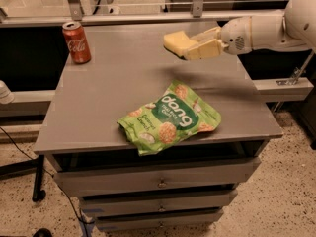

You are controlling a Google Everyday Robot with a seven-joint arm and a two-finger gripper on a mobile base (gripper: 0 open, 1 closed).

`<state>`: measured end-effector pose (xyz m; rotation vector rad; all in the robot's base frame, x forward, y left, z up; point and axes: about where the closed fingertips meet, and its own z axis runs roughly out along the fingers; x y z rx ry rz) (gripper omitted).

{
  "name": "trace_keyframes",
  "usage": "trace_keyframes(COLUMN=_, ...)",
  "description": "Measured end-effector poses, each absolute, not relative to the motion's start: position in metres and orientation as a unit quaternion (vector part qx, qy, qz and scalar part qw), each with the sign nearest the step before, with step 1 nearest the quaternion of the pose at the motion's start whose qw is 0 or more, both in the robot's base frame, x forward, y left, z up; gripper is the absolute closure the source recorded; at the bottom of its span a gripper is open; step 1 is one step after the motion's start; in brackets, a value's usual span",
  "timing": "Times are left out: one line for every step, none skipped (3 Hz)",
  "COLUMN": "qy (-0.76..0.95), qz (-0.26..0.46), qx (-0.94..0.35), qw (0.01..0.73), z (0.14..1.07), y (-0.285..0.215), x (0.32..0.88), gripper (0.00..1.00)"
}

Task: Move sponge near green rice chip bag

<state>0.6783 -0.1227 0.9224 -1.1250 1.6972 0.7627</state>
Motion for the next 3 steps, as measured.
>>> trace_keyframes(qy=0.691, qz=0.311, qx=-0.458, qw=0.465, z=0.922, y=-0.123, x=0.678, gripper=1.0)
trace_keyframes(qy=0.684, qz=0.315, qx=-0.475, qw=0.456, z=0.917, y=-0.116, x=0.684, gripper=1.0)
trace_keyframes(qy=0.688, qz=0.302, qx=-0.488, qw=0.444, z=0.912, y=-0.137, x=0.685, gripper=1.0)
